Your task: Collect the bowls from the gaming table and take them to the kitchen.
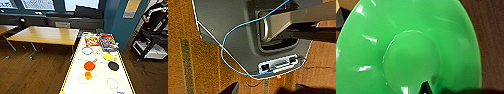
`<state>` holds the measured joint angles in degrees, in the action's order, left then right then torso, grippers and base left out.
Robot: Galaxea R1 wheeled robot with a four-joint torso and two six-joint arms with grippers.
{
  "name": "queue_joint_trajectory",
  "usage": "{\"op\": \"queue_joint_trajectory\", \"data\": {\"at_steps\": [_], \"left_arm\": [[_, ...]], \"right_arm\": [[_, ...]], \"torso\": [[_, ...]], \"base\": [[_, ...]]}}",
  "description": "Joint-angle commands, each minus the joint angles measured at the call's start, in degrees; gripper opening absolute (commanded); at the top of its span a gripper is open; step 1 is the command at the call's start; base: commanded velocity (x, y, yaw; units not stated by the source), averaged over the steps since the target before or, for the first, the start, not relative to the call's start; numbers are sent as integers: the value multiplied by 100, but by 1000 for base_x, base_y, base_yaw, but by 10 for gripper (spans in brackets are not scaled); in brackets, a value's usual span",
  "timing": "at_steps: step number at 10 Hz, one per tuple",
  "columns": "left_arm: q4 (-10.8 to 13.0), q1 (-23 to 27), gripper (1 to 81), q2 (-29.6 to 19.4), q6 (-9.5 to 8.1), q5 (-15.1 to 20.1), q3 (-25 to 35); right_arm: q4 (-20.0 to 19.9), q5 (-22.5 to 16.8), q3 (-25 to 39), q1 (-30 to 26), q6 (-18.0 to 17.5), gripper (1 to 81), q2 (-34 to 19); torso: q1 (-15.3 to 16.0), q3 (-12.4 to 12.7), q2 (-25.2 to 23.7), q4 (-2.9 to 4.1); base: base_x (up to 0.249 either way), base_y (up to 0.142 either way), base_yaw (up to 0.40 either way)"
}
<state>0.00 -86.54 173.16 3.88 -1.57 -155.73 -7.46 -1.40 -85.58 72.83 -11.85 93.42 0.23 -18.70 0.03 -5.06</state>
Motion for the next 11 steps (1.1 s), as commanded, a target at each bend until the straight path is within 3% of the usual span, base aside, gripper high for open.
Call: {"op": "queue_joint_trajectory", "data": {"at_steps": [1, 3, 6, 11], "left_arm": [[18, 62, 811, -8, 25, 245, 60], [9, 115, 811, -184, 8, 140, 421], [0, 273, 811, -1122, -45, 78, 1840], [-167, 300, 811, -2628, -80, -194, 3435]], "right_arm": [[692, 1316, -9, 1300, 227, 10, 801], [922, 1748, -406, 1713, 227, 10, 1446], [1089, 2291, -1019, 2082, 227, 10, 2253], [1221, 2390, -1953, 2206, 227, 10, 3274]], "torso": [[0, 0, -3, 0], [0, 0, -3, 0], [-2, 0, -3, 0], [-5, 5, -3, 0]], "base": [[0, 0, 0], [0, 0, 0], [0, 0, 0], [0, 0, 0]]}}
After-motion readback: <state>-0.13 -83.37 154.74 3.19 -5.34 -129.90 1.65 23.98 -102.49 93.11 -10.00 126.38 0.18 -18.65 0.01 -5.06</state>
